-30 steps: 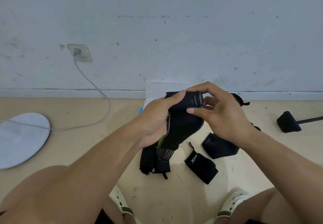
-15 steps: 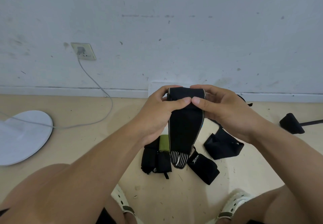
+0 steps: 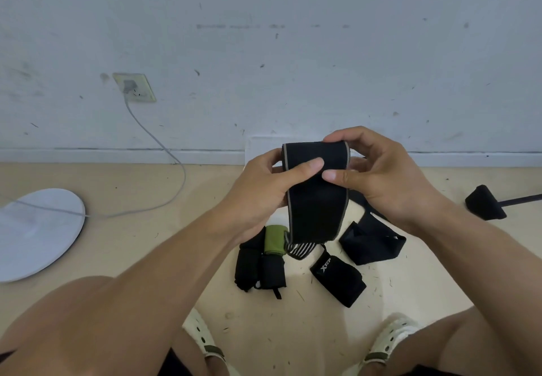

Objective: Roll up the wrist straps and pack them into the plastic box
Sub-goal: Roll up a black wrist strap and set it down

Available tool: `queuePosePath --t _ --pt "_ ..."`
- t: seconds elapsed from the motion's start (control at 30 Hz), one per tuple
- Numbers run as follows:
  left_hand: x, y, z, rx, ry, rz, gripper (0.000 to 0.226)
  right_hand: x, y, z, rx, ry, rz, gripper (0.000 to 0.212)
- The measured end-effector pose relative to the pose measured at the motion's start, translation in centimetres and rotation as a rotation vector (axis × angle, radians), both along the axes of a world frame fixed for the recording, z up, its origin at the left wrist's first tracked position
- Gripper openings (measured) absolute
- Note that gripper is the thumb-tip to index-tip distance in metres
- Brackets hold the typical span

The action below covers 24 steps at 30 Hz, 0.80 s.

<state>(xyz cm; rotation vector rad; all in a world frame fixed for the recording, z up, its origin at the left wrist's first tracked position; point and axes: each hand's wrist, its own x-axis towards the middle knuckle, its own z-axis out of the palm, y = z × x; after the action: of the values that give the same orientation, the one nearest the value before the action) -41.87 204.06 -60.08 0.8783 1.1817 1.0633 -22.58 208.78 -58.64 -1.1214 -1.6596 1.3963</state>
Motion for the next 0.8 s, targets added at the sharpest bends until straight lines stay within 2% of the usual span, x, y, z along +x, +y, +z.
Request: queuePosePath --t 0.07,0.2,0.3,0.37,0.53,0.73,0.8 --pt "0.03 0.01 0.11 -0.001 -0.021 0.01 0.052 -0.04 -0.1 -0.08 0.033 -0.018 0.012 0.042" --pt "-0.07 0.07 -0.1 0.003 -0.025 0.07 0.04 -0.09 -0.12 0.12 0.026 -0.028 0.018 0.041" --pt "-0.16 0.14 -0.12 0.016 -0.016 0.088 0.034 0.07 0.19 0.24 -0.093 0.05 0.041 0.037" --pt "-0.21 0.17 -0.1 0.034 0.003 0.087 0.033 0.0 0.36 0.21 -0.188 0.098 0.027 0.043" --pt "-0.29 0.07 -0.49 0.101 0.113 0.071 0.04 -0.22 0.47 -0.23 -0.297 0.079 0.053 0.039" --pt "-0.31 0.17 -0.12 0.076 0.069 0.072 0.036 -0.3 0.48 -0.45 -0.273 0.152 0.004 0.037" --pt "-0.26 0.15 0.12 0.053 0.056 0.066 0.044 -0.34 0.43 -0.52 -0.243 0.164 -0.014 0.033"
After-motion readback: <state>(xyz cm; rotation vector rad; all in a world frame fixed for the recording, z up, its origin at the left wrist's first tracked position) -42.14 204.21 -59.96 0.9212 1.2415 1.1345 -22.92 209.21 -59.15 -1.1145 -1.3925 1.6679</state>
